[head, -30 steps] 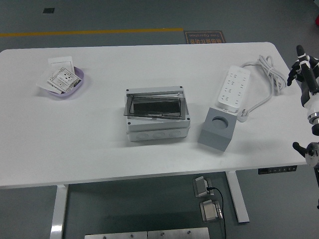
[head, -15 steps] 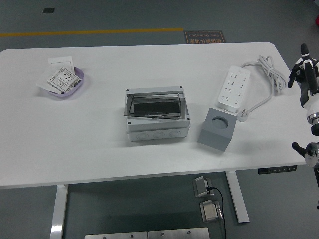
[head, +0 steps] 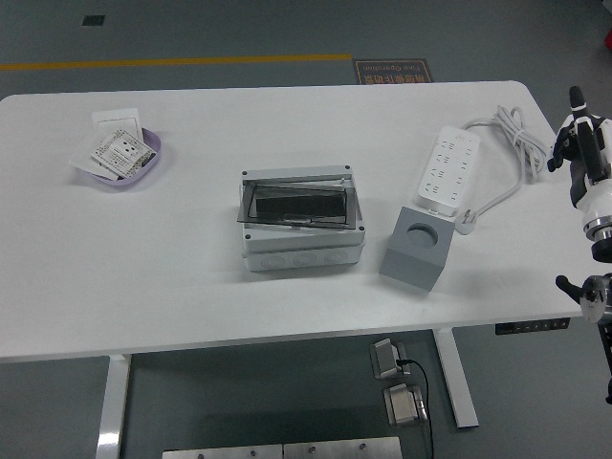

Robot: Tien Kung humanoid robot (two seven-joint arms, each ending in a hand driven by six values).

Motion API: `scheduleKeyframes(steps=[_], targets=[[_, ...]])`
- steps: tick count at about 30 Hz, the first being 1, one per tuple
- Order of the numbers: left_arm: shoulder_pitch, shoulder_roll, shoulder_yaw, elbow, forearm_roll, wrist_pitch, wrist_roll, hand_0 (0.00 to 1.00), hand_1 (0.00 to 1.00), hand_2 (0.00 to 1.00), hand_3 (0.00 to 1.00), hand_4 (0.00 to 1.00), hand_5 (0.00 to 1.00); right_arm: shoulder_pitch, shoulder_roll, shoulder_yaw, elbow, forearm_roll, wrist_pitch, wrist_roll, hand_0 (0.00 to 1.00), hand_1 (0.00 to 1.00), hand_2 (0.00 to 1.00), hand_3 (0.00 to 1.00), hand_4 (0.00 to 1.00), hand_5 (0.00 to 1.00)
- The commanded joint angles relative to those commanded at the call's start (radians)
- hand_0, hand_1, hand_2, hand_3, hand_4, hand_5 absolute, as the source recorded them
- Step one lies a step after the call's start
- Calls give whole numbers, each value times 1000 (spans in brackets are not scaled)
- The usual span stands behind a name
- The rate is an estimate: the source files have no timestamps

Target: Pick up the cylinder from the cube,place it in the box,flap close box

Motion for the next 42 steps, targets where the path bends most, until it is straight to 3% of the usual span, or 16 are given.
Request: scheduleKeyframes(steps=[32, 41, 42], targets=[[-2, 0, 40, 0, -50, 3, 2, 601, 670, 602, 592, 635, 272, 6, -10, -16, 9, -10, 5, -11, 2, 2, 121, 137, 859, 852], [-1, -1, 19, 0, -33, 3, 3, 601, 670, 604, 591, 635, 272, 7, -14, -10, 24, -51, 3, -31, 2, 2, 122, 132, 854, 850], [-1, -1, 19, 0, -33, 3, 3, 601, 670, 604, 591, 635, 272, 6, -14, -9, 26, -56, 2, -33, 2, 2, 117, 126, 826, 811]])
